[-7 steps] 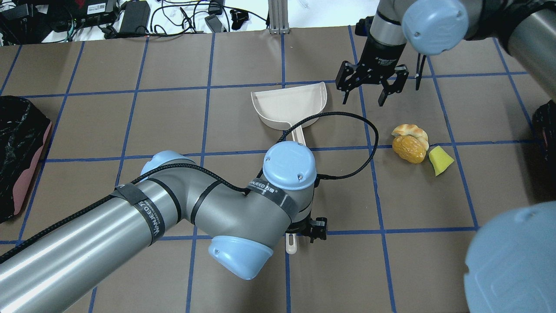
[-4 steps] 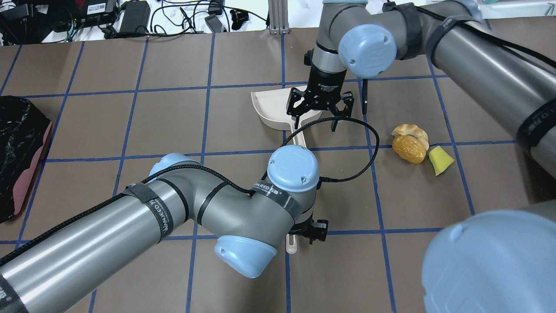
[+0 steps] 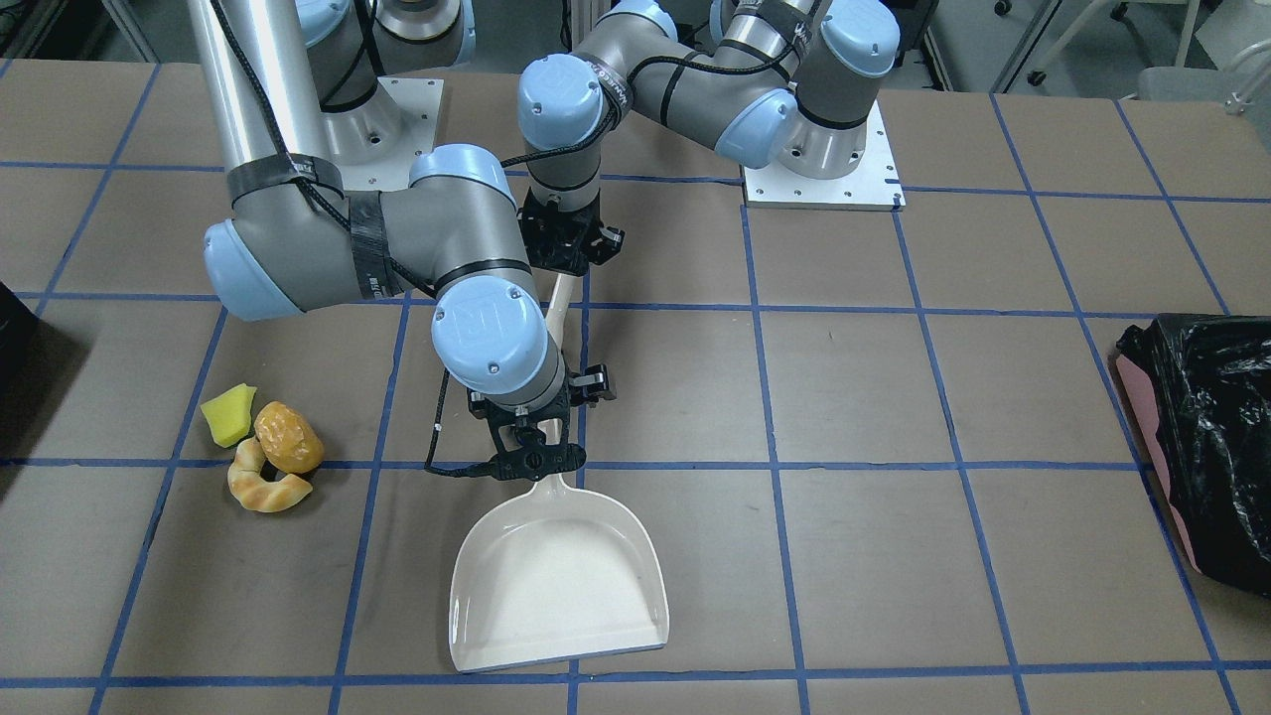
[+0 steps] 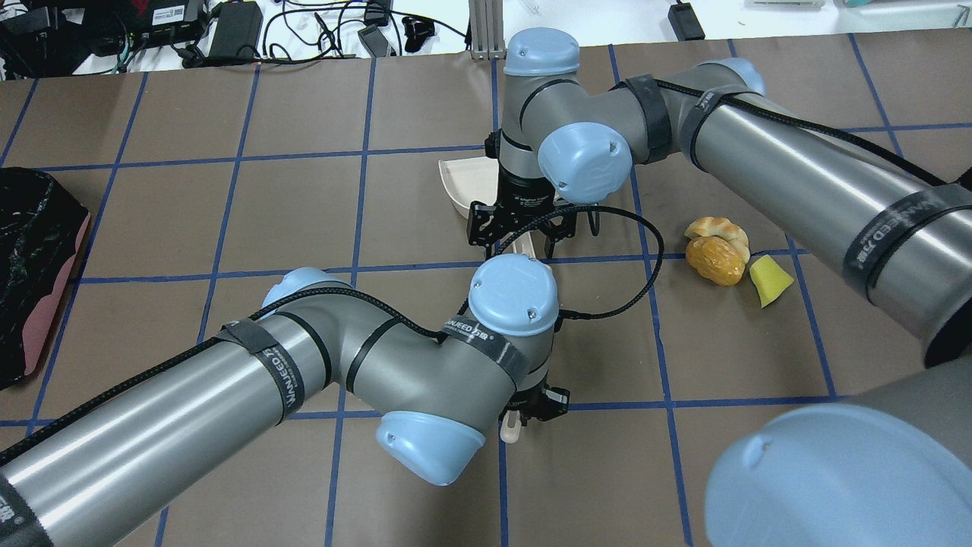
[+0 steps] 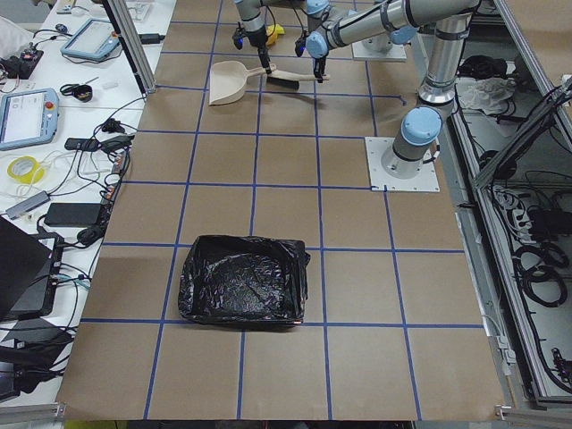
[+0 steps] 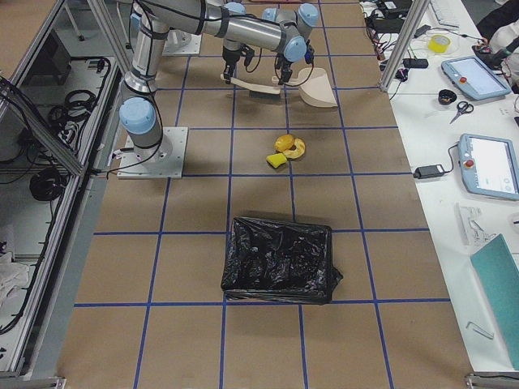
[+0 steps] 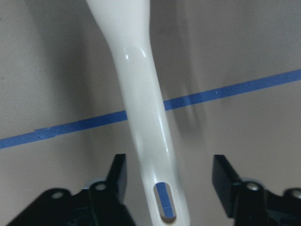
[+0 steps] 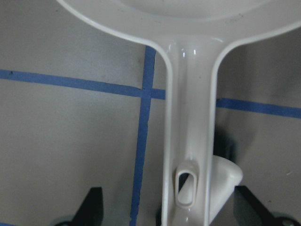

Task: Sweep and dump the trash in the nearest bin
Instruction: 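Grasp the brush handle with the left gripper while the right grasps the dustpan handle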

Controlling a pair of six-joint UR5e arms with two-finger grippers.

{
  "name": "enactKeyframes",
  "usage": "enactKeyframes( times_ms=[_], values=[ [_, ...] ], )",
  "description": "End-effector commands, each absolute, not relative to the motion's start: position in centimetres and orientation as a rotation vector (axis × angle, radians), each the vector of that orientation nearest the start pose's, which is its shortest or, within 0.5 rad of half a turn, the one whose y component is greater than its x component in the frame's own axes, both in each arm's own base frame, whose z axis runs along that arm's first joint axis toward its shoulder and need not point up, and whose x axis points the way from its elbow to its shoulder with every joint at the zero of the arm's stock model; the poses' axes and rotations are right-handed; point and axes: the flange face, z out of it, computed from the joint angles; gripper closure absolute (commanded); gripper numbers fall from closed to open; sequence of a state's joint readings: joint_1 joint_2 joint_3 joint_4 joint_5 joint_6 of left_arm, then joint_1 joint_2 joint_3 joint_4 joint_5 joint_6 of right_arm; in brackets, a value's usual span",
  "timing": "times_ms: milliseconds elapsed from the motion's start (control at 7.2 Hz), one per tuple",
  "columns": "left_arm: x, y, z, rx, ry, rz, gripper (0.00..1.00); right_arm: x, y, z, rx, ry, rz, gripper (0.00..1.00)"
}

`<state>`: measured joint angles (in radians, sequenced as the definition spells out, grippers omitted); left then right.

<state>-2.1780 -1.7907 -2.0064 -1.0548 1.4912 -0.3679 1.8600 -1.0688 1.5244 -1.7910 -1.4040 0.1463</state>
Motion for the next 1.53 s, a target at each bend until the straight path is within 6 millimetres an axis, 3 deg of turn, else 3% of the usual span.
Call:
enactKeyframes(
  times_ms=[0,139,417,556,972,1111,1389],
  values=[
    [-38.9,-32.4,23.4,0.372,3.107,0.263,1.00,32.0,-55.8,22.8,-0.179,3.001,0.424,0.22],
    [-38.4,-31.7,23.9,0.352,3.073,0.322,1.00,31.8,-55.7,22.9,-0.159,3.003,0.436,0.52],
    [-37.2,-31.1,25.0,0.291,3.010,0.416,1.00,31.8,-55.8,23.1,-0.147,3.005,0.446,0.95],
    [-36.5,-31.4,26.4,0.279,2.971,0.428,1.00,31.8,-56.0,23.5,-0.146,3.005,0.435,1.00],
    [-33.4,-34.2,29.3,0.175,2.991,0.444,1.00,31.0,-56.1,24.2,-0.158,3.068,0.406,1.00],
    [-33.3,-35.1,30.3,0.204,3.004,0.423,1.00,31.1,-55.9,24.1,-0.157,3.058,0.410,1.00],
    [-32.6,-36.5,31.3,0.234,2.919,0.349,1.00,31.2,-55.9,23.8,-0.156,3.052,0.409,0.22]
  ],
)
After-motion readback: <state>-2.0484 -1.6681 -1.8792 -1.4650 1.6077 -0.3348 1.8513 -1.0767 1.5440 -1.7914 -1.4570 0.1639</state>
